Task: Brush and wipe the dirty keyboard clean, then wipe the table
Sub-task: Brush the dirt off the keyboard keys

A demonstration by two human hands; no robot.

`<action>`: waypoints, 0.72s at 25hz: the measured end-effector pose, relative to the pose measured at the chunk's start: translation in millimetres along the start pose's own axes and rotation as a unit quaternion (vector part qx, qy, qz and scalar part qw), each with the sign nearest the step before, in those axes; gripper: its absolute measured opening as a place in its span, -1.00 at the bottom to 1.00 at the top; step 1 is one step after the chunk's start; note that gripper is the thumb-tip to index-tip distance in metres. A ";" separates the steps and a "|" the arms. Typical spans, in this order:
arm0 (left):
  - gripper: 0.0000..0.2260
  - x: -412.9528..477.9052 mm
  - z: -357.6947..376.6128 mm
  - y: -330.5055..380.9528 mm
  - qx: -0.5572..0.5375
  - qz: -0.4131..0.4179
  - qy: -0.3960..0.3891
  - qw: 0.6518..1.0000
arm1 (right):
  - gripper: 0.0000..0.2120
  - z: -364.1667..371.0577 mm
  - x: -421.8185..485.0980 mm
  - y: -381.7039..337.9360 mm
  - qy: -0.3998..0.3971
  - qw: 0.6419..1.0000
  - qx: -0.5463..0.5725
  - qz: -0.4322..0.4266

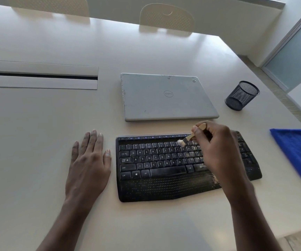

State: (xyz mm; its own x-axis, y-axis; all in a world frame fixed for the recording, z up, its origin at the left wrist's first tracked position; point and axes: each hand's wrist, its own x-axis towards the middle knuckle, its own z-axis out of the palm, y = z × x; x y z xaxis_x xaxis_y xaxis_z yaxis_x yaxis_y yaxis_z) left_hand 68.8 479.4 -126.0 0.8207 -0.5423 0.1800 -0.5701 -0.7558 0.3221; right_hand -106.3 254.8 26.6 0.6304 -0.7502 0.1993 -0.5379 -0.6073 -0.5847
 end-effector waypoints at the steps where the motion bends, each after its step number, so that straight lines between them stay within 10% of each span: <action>1: -0.40 -0.2 -0.5 0.5 -0.001 0.001 -0.001 1.000 | -0.81 1.9 -1.1 1.4 -0.021 1.000 -0.008 0.003; 12: -0.40 0.5 0.3 -0.5 0.000 0.001 -0.001 1.000 | -0.90 -9.0 4.6 11.4 -0.090 0.995 0.015 0.041; 18: -0.41 0.5 0.2 -0.5 0.003 0.000 0.001 1.000 | -0.83 -13.2 5.5 9.9 0.035 0.998 -0.041 0.032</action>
State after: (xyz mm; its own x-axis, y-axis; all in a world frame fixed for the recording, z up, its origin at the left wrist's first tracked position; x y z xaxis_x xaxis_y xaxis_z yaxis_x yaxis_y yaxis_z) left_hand 69.5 479.5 -126.3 0.8209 -0.5416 0.1810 -0.5700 -0.7584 0.3160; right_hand -115.5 241.2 32.4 0.5542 -0.8031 0.2190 -0.6218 -0.5743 -0.5325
